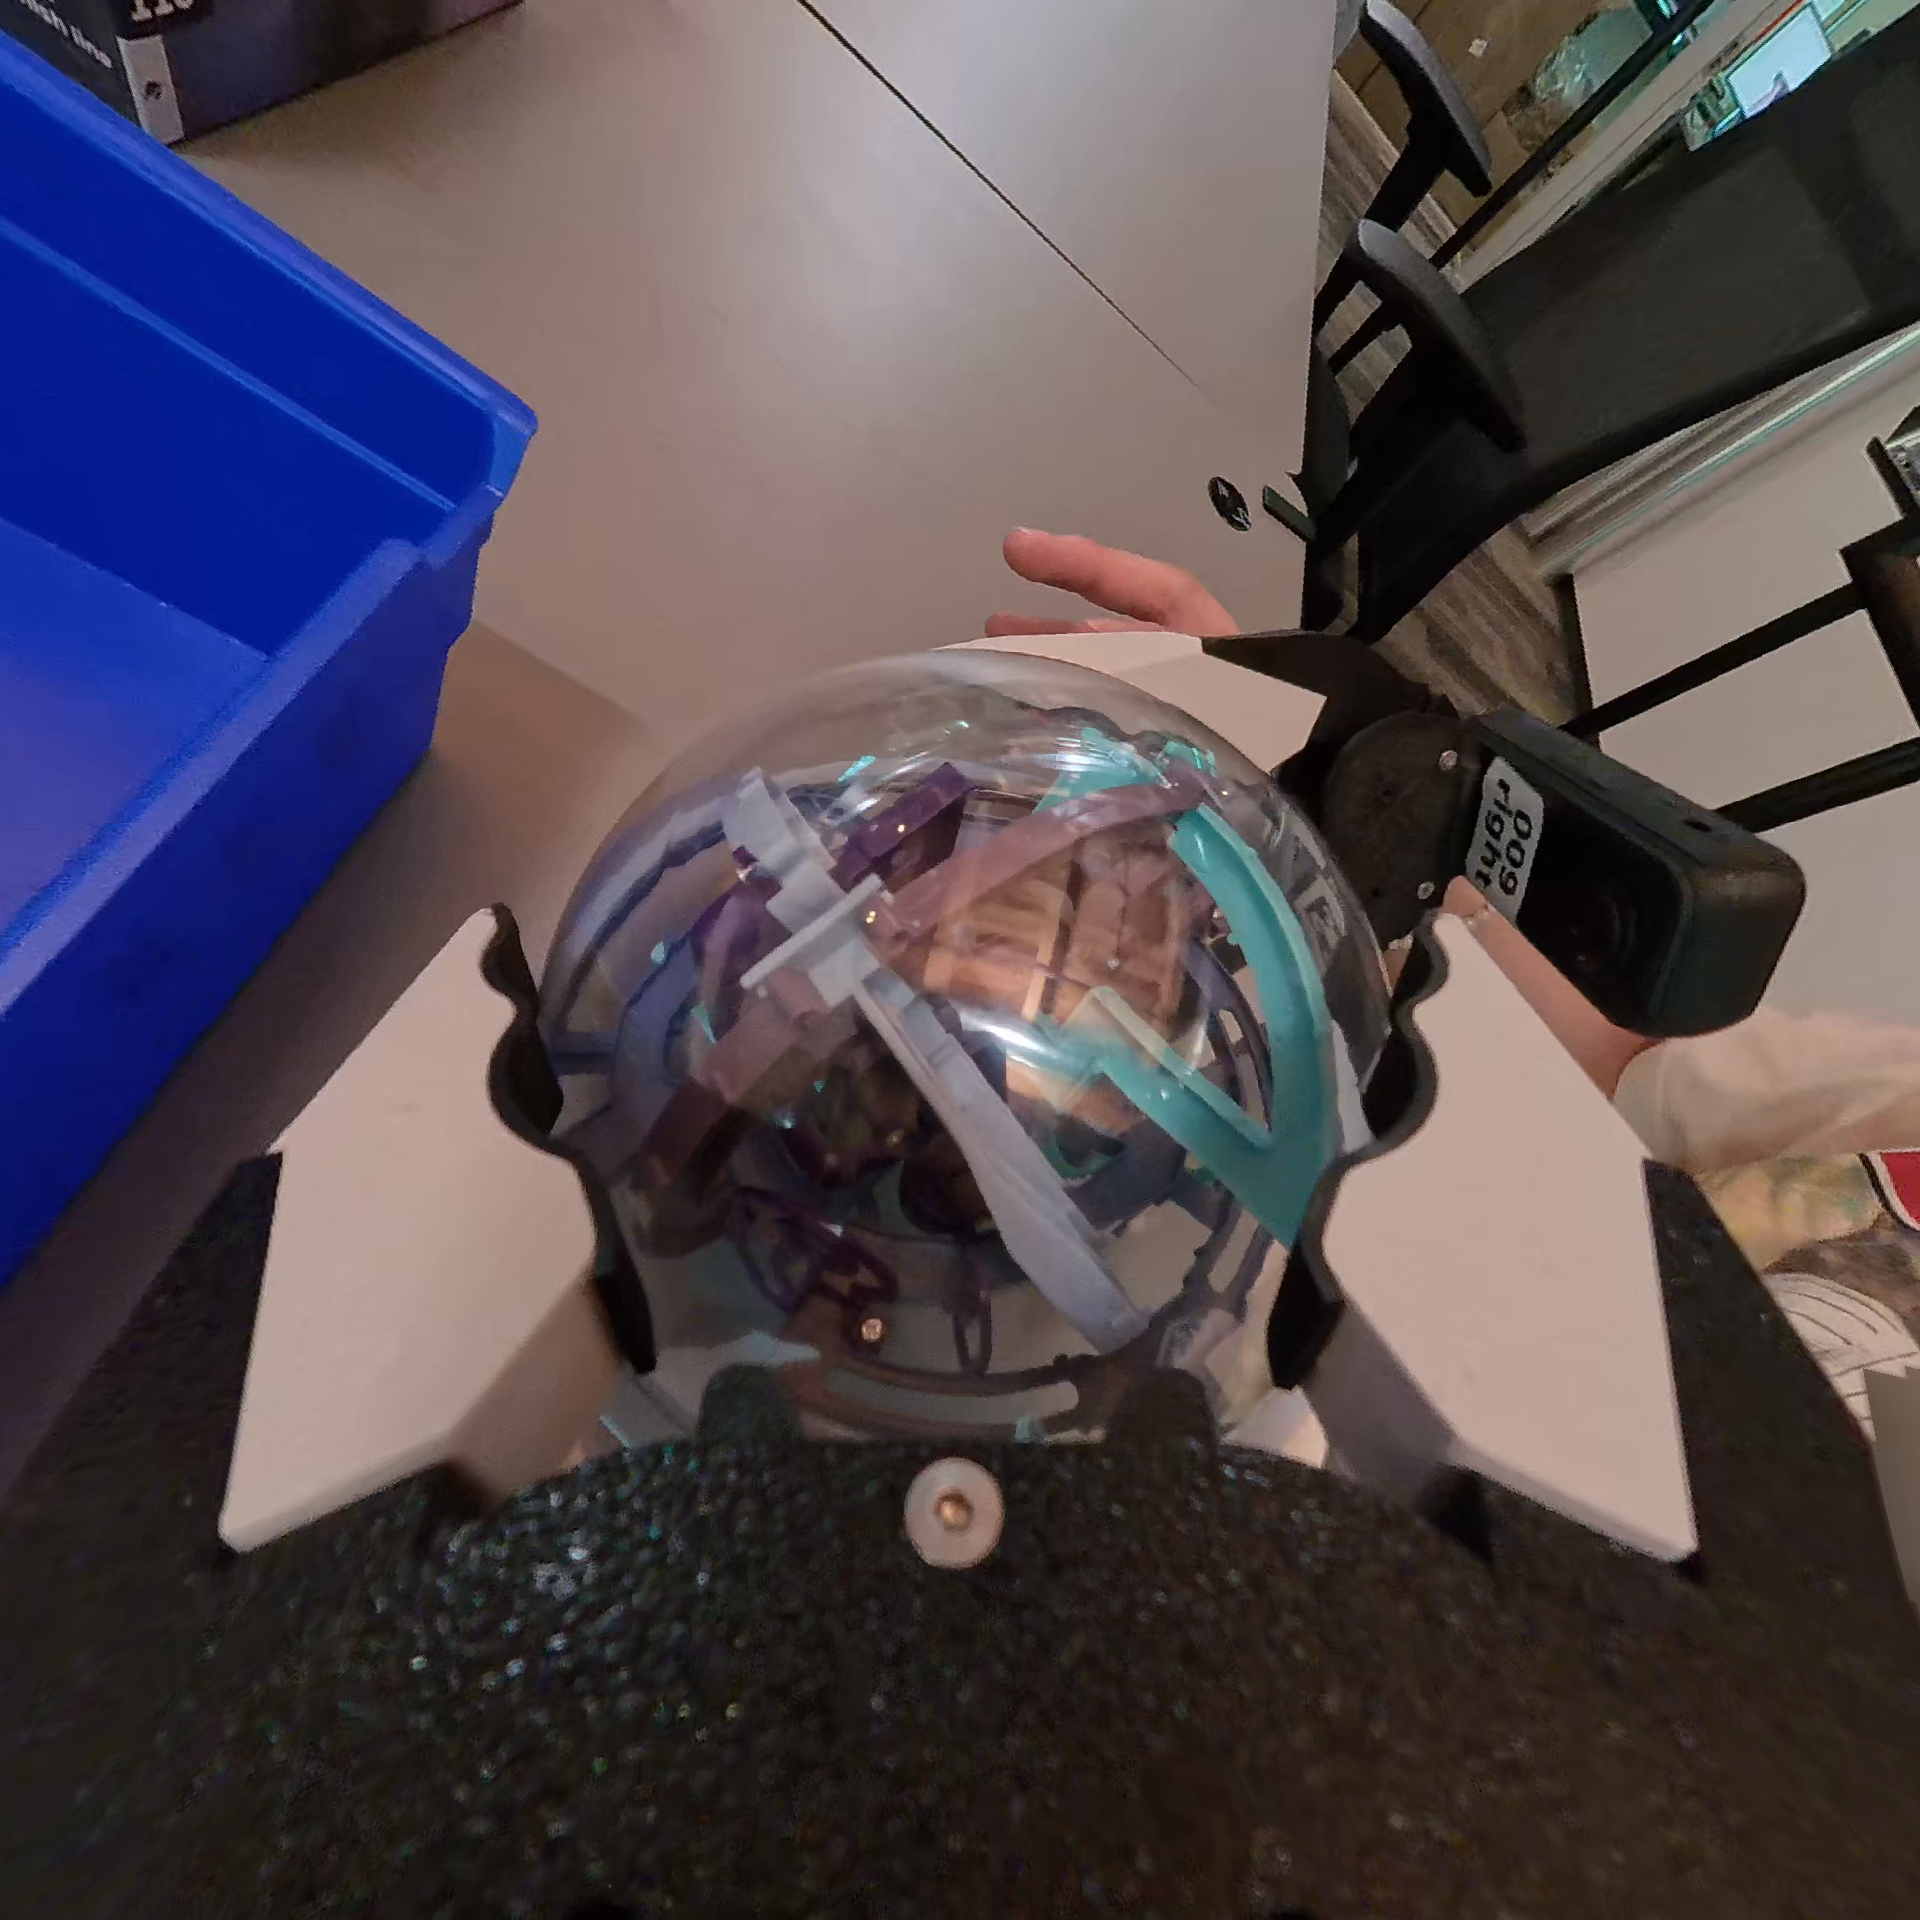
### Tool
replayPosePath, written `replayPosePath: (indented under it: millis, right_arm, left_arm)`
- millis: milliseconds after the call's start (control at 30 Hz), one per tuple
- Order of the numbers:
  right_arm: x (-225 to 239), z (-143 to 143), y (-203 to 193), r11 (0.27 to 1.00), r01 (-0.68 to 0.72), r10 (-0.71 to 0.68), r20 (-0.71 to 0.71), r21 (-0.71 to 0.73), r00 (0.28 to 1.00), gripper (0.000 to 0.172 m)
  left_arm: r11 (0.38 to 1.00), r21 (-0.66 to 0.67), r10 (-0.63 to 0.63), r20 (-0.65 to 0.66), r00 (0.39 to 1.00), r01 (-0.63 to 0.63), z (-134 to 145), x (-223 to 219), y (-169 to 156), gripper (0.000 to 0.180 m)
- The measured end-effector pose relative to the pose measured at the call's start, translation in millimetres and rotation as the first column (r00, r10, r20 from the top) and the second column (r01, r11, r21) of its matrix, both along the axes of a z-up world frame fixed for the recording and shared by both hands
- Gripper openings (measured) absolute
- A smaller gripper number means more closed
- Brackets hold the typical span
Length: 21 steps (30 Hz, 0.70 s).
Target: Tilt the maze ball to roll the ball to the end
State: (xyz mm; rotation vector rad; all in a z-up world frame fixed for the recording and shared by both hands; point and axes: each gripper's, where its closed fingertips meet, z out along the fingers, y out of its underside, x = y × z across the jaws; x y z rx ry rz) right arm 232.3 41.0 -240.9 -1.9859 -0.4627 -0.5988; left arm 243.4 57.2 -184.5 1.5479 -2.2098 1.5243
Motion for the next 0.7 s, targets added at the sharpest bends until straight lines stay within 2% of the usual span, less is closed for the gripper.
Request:
replayPosePath:
  millis: [400, 500, 700]
  right_arm:
    - [12, 0, 6, 0.999, -0.019, 0.020, 0.037, -0.028, 0.999, 0.133]
    - [14, 2, 4, 0.999, -0.036, 0.038, 0.054, -0.030, 0.998, 0.127]
    - [6, 13, 1, 0.996, -0.084, 0.083, 0.073, 0.022, 0.994, 0.128]
  left_arm:
    - [0.996, -0.040, 0.075, -0.024, 0.997, -0.076, 0, 5, 6, 0.153]
    - [0.996, -0.042, 0.074, -0.017, 0.997, -0.075, 0, 5, 6, 0.153]
    - [0.994, -0.054, 0.090, -0.029, 0.996, -0.092, 0, 6, 8, 0.153]
